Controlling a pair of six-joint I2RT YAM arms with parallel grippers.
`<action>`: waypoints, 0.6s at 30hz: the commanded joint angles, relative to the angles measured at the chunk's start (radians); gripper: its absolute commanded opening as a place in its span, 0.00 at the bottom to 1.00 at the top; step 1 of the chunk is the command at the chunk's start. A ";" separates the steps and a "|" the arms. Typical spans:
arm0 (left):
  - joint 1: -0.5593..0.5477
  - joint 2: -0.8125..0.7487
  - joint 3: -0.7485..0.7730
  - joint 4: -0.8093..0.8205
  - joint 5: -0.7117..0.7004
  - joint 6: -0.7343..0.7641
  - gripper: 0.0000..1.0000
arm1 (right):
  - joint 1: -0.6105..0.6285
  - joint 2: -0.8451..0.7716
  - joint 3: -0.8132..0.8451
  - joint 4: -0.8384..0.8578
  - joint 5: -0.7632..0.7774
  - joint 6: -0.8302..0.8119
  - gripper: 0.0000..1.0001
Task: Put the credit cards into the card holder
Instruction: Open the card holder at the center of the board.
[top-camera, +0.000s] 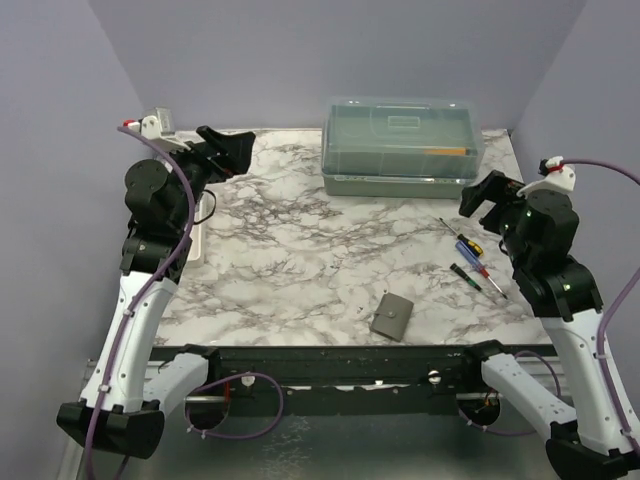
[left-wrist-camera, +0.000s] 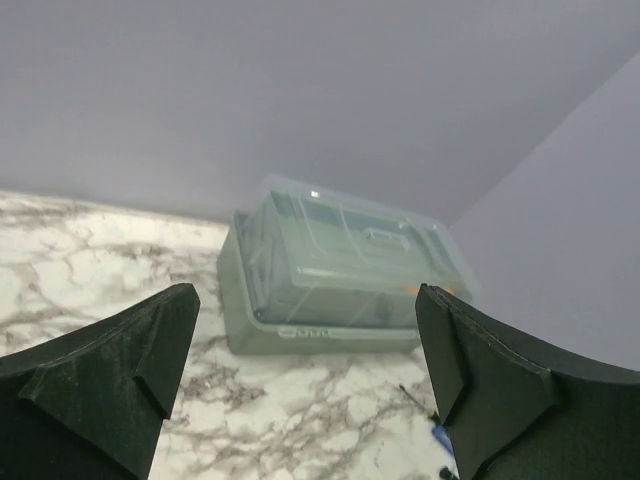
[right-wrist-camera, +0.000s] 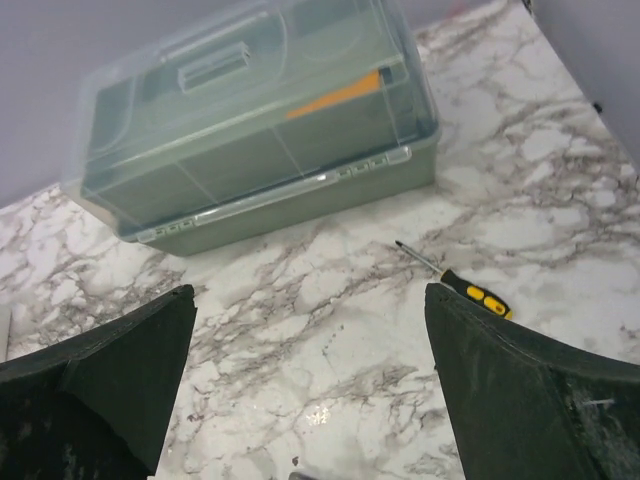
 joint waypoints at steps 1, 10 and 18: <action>-0.032 0.067 -0.042 -0.087 0.109 -0.048 0.99 | -0.002 0.032 -0.065 -0.093 0.058 0.156 1.00; -0.229 0.310 -0.172 -0.103 0.279 -0.168 0.99 | -0.002 0.098 -0.243 -0.015 -0.230 0.206 1.00; -0.557 0.582 -0.205 -0.024 0.336 -0.226 0.78 | -0.002 0.248 -0.392 -0.010 -0.529 0.289 0.89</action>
